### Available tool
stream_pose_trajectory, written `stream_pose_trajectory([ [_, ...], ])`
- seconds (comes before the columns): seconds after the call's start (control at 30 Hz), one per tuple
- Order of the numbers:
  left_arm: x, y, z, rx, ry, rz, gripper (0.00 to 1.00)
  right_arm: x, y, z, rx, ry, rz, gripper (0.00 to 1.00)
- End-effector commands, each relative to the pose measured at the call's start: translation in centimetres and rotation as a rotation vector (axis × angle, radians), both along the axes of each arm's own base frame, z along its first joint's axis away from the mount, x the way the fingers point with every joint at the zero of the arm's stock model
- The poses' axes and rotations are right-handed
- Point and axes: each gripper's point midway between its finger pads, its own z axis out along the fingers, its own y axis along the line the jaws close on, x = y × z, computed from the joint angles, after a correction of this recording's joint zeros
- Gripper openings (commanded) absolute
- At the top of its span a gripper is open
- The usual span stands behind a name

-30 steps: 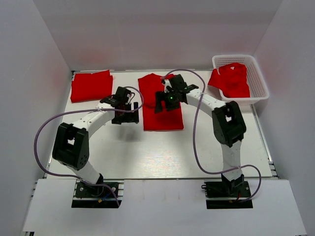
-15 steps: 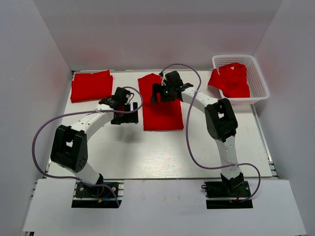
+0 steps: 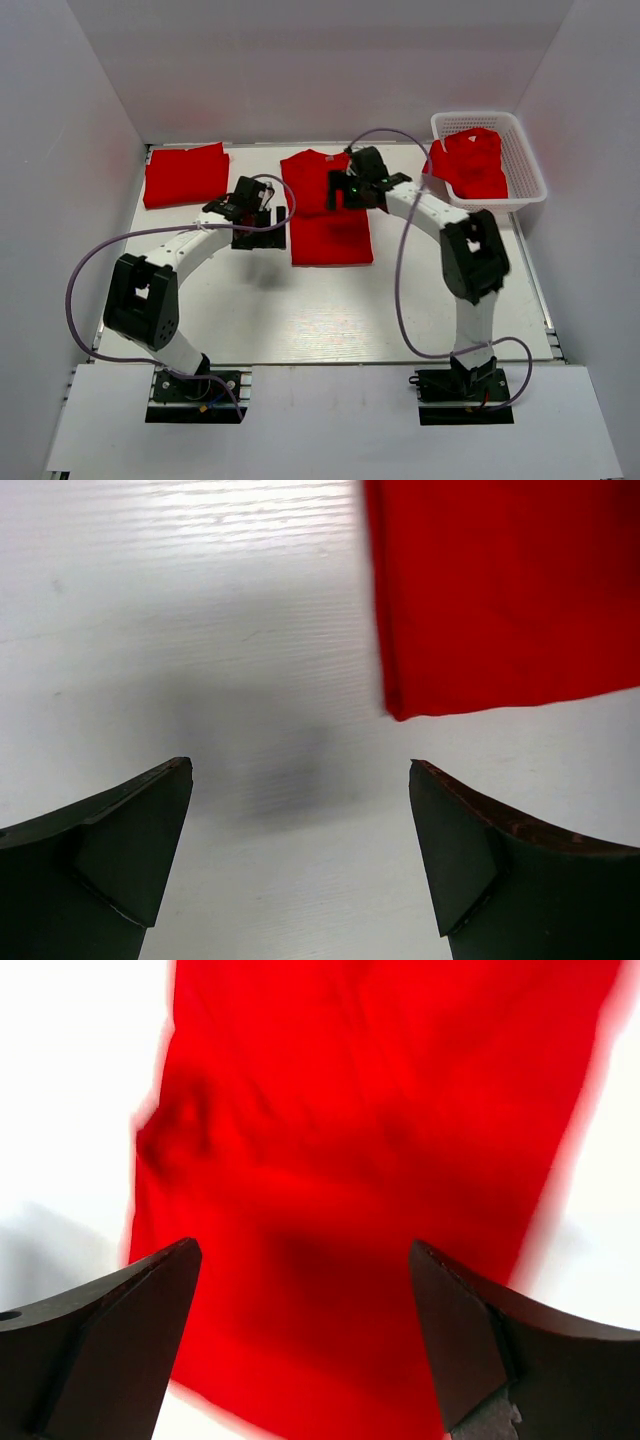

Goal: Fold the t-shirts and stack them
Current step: Fold the folded rectangular tshirt in 1/3 of the way, then grab one side of the 2/3 rectangular tshirt with both arms

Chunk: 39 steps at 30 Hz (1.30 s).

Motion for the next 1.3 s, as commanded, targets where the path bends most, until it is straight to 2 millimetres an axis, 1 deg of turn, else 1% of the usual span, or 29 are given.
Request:
stream_pose_trajectory([
  [0.0, 0.9, -3.5, 1.3, -0.137, -0.055, -0.100, 0.99, -3.3, -4.9, 3.4, -0.049, -0.039, -0.115, 0.90],
  [0.03, 1.5, -4.0, 1.1, -0.157, -0.064, -0.097, 0.99, -4.2, -6.0, 3.8, -0.068, -0.040, -0.141, 0.90],
  [0.07, 1.3, -4.4, 0.5, -0.176, -0.048, -0.112, 0.99, -6.5, -7.4, 1.5, -0.101, 0.025, -0.161, 0.90],
  [0.1, 1.5, -4.5, 0.1, -0.175, -0.046, -0.112, 0.99, -7.4, -8.4, 0.9, -0.117, 0.056, -0.169, 0.90],
  [0.13, 1.3, -4.9, -0.5, -0.170, -0.031, -0.121, 0.99, -8.2, -9.1, 0.3, -0.139, 0.078, -0.184, 0.90],
  [0.17, 1.6, -5.2, -1.7, -0.151, -0.007, -0.123, 0.99, -10.5, -10.6, -1.3, -0.169, 0.141, -0.203, 0.90],
  [0.2, 1.6, -5.2, -1.7, -0.150, -0.007, -0.123, 0.99, -10.5, -10.6, -1.1, -0.167, 0.138, -0.203, 0.90],
  [0.23, 1.5, -5.0, -2.7, -0.133, 0.015, -0.117, 0.99, -11.5, -11.2, -2.2, -0.178, 0.177, -0.222, 0.90],
  [0.27, 1.7, -5.5, -2.8, -0.135, 0.011, -0.126, 0.99, -11.7, -11.3, -2.6, -0.181, 0.188, -0.227, 0.90],
  [0.3, 2.0, -5.5, -3.0, -0.112, 0.003, -0.121, 0.99, -12.4, -11.5, -3.2, -0.177, 0.213, -0.224, 0.90],
  [0.37, 2.4, -5.4, -3.4, -0.080, -0.003, -0.111, 0.99, -12.4, -11.4, -3.7, -0.153, 0.227, -0.244, 0.90],
  [0.4, 2.2, -5.6, -3.8, -0.063, 0.010, -0.116, 0.99, -12.5, -11.5, -4.0, -0.146, 0.238, -0.248, 0.90],
  [0.43, 2.1, -5.4, -3.9, -0.054, 0.016, -0.100, 0.99, -12.8, -11.4, -4.3, -0.140, 0.252, -0.261, 0.90],
  [0.6, 1.8, -5.4, -5.0, -0.021, 0.025, -0.092, 0.99, -13.0, -11.1, -5.1, -0.109, 0.263, -0.273, 0.90],
  [0.7, 1.7, -5.4, -6.4, -0.013, 0.053, -0.083, 0.92, -12.9, -11.4, -5.7, -0.127, 0.270, -0.281, 0.90],
  [0.73, 1.7, -5.8, -6.8, -0.008, 0.061, -0.092, 0.86, -12.8, -11.4, -5.9, -0.129, 0.276, -0.282, 0.90],
  [0.8, 1.5, -5.7, -6.8, -0.004, 0.070, -0.092, 0.84, -12.9, -11.4, -6.3, -0.132, 0.287, -0.288, 0.90],
  [0.83, 1.0, -5.6, -7.3, 0.009, 0.078, -0.097, 0.81, -12.9, -11.2, -6.3, -0.128, 0.288, -0.282, 0.87],
  [0.87, 1.0, -5.6, -7.3, 0.009, 0.078, -0.097, 0.81, -12.9, -11.3, -6.7, -0.134, 0.295, -0.282, 0.83],
  [0.93, 0.5, -5.8, -7.8, 0.010, 0.080, -0.106, 0.76, -13.0, -11.1, -6.9, -0.126, 0.305, -0.277, 0.78],
  [0.97, 0.2, -6.3, -7.8, 0.004, 0.083, -0.121, 0.71, -13.2, -11.0, -7.4, -0.128, 0.319, -0.267, 0.71],
  [1.0, 0.1, -6.2, -8.2, 0.009, 0.094, -0.121, 0.71, -12.9, -10.8, -7.5, -0.129, 0.316, -0.259, 0.68],
  [1.03, -0.2, -6.6, -8.2, 0.002, 0.098, -0.134, 0.69, -13.0, -10.6, -7.8, -0.127, 0.324, -0.246, 0.62],
  [1.07, -0.1, -7.1, -8.3, 0.003, 0.098, -0.143, 0.67, -13.1, -10.3, -8.1, -0.119, 0.341, -0.238, 0.51],
  [1.13, -0.2, -6.8, -8.6, 0.024, 0.113, -0.137, 0.61, -12.9, -10.0, -8.2, -0.124, 0.346, -0.214, 0.45],
  [1.17, -0.7, -7.0, -8.7, 0.031, 0.125, -0.147, 0.58, -13.4, -9.3, -8.0, -0.100, 0.369, -0.188, 0.40],
  [1.2, -0.5, -7.1, -8.8, 0.031, 0.125, -0.147, 0.38, -13.6, -9.5, -8.2, -0.103, 0.384, -0.184, 0.31],
  [1.23, -0.7, -6.9, -8.8, 0.036, 0.135, -0.147, 0.21, -13.8, -9.3, -8.2, -0.099, 0.390, -0.178, 0.23],
  [1.27, -1.2, -6.6, -9.0, 0.046, 0.155, -0.147, 0.08, -14.2, -9.5, -8.1, -0.100, 0.407, -0.176, 0.15],
])
